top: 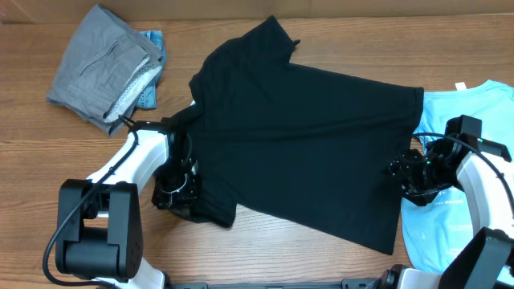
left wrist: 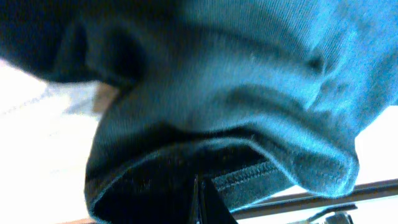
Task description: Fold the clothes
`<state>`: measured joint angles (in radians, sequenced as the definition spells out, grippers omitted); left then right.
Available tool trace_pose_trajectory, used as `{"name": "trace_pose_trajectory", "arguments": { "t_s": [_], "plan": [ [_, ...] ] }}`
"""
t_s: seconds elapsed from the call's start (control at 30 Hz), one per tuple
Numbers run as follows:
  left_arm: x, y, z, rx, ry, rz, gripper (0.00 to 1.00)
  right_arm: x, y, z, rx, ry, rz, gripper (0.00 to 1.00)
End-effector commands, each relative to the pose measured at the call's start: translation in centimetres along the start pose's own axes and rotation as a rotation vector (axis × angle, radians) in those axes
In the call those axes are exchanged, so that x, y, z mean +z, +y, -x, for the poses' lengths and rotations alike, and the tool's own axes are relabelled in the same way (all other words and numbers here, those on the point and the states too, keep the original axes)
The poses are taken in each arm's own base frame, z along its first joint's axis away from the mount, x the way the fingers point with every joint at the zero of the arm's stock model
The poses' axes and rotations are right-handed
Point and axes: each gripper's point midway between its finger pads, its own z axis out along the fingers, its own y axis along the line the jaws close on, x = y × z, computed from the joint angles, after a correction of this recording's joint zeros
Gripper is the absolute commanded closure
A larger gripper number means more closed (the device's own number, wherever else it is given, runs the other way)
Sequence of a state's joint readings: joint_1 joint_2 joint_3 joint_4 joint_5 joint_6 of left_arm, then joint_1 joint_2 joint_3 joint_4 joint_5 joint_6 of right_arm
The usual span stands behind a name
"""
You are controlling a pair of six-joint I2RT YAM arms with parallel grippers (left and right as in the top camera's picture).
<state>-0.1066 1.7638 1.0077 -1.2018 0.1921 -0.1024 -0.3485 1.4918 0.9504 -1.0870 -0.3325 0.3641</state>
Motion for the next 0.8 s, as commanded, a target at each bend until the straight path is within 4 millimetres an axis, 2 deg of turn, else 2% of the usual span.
{"name": "trace_pose_trajectory", "arguments": {
  "t_s": [0.0, 0.23, 0.3, 0.4, 0.47, 0.5, 0.53, 0.67, 0.77],
  "plan": [
    [-2.7, -0.4, 0.4, -0.012, -0.029, -0.027, 0.96, -0.1, -0.8, 0.5, 0.017, -0.027, -0.037, 0.29],
    [-7.4, 1.2, 1.9, -0.055, -0.105, 0.009, 0.96, -0.2, -1.5, 0.4, 0.077, -0.032, -0.073, 0.29],
    [-7.4, 1.4, 1.7, -0.060, -0.101, 0.014, 0.79, -0.2, -1.5, 0.4, 0.077, -0.032, -0.075, 0.29],
    [-6.5, 1.2, 0.9, -0.060, -0.062, 0.005, 0.59, -0.2, -1.5, 0.4, 0.077, -0.033, -0.076, 0.29],
    [-5.2, 0.9, 0.4, -0.055, -0.035, -0.006, 0.52, -0.2, -1.5, 0.4, 0.077, -0.033, -0.076, 0.29],
    [-4.4, 0.9, 0.3, -0.058, -0.027, -0.008, 0.44, -0.2, -1.5, 0.4, 0.076, -0.033, -0.075, 0.29],
    [-3.7, 1.0, 0.2, -0.064, -0.022, -0.011, 0.41, -0.2, -1.5, 0.4, 0.077, -0.033, -0.076, 0.29],
    [-1.2, 0.5, -0.6, -0.073, 0.012, -0.061, 0.41, -0.2, -1.6, 0.5, 0.076, -0.035, -0.079, 0.29],
    [-0.6, -0.3, -0.7, -0.073, 0.016, -0.111, 0.44, -0.2, -1.6, 0.5, 0.076, -0.035, -0.078, 0.29]
  ]
}}
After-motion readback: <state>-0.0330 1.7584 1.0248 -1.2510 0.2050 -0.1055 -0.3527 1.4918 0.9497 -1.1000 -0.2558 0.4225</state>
